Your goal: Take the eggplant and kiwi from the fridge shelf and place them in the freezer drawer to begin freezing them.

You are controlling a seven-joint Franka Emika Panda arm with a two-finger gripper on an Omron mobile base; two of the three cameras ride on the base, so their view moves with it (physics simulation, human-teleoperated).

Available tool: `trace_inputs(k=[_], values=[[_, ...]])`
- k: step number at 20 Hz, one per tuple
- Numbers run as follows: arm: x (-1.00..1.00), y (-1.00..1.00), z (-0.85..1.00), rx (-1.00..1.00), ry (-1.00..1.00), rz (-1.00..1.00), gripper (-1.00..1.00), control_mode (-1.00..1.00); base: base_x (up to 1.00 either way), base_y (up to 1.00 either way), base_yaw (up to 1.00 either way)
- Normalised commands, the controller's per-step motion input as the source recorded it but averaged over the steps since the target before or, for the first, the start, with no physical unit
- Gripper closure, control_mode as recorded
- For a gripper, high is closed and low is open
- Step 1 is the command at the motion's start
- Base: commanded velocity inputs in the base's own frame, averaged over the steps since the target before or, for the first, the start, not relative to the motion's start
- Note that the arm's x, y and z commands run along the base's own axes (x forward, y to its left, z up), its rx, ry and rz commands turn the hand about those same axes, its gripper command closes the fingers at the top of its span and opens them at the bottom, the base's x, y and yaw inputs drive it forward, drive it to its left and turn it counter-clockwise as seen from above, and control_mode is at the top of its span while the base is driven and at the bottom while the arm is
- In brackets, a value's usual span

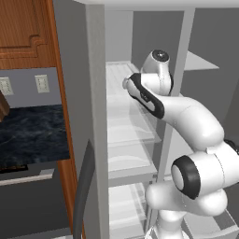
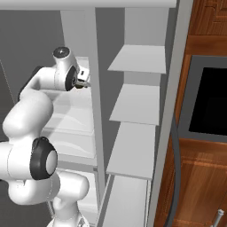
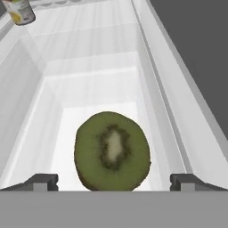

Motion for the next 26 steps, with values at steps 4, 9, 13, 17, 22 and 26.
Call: trace_inputs(k=[4, 9, 13, 17, 22, 26], values=[[0.24, 0.00, -0.19, 0.02, 0.00, 0.00, -1.00, -1.00, 0.00, 0.00, 0.00], [0.24, 0.01, -0.16, 0.00, 0.00, 0.00, -1.00, -1.00, 0.00, 0.00, 0.00], [0.20, 0.00, -0.16, 0.02, 0.00, 0.00, 1.00, -1.00, 0.00, 0.00, 0.00], [0.01, 0.00, 0.00, 0.00, 0.00, 0.00, 1.00, -1.00, 0.00, 0.00, 0.00], [-0.42, 0.13, 0.00, 0.00, 0.08, 0.00, 1.00, -1.00, 0.00, 0.00, 0.00], [-1.00, 0.25, 0.00, 0.00, 0.10, 0.00, 1.00, -1.00, 0.00, 0.00, 0.00]])
